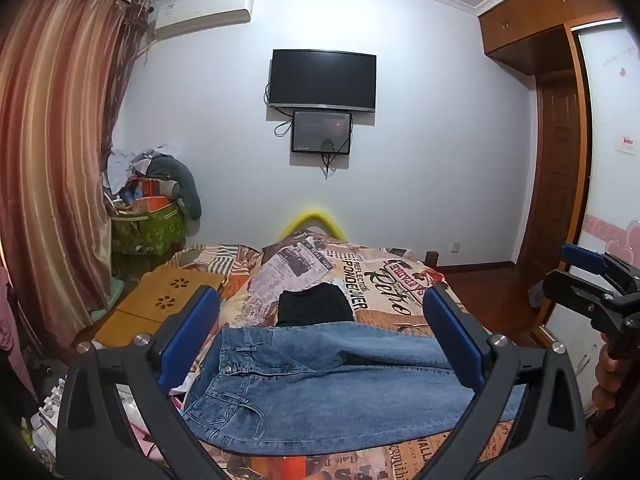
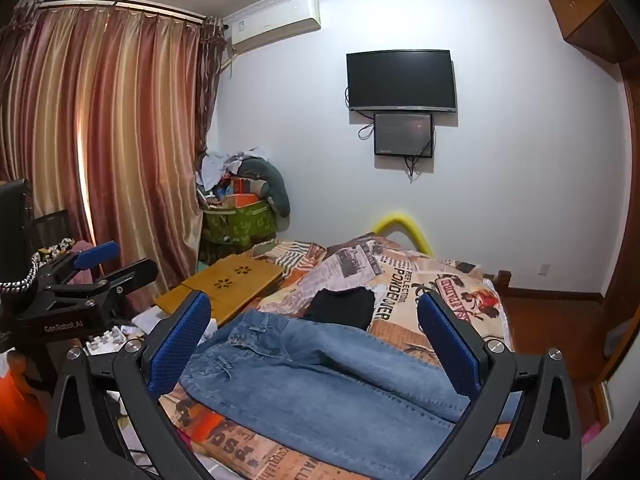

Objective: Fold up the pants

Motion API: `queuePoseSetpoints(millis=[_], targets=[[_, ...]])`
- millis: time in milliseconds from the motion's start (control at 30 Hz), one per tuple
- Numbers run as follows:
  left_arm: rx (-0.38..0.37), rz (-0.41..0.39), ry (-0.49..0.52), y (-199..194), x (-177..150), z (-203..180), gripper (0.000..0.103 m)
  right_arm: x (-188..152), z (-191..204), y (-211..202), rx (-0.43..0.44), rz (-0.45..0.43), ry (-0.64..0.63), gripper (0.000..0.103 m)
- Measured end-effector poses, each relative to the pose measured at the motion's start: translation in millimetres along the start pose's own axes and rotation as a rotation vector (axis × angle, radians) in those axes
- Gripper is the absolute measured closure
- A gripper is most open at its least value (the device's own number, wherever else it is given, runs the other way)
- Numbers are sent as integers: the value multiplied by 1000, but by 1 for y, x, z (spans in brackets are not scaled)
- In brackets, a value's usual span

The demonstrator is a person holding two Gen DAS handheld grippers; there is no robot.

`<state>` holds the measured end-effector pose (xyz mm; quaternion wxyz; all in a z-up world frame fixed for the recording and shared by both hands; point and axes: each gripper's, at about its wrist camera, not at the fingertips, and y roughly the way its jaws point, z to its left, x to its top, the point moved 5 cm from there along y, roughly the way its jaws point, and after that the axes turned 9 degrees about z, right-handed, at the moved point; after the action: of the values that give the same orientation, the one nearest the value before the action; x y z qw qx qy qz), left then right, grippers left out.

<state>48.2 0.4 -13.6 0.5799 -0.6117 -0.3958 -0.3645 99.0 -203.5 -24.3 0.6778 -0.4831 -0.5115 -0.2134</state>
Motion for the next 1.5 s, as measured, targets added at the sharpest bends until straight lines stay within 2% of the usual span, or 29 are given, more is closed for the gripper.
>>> queuePoseSetpoints(millis=[1500], targets=[[-15, -15, 39, -1, 0, -8, 0, 0, -10, -6, -21, -4, 5, 0]])
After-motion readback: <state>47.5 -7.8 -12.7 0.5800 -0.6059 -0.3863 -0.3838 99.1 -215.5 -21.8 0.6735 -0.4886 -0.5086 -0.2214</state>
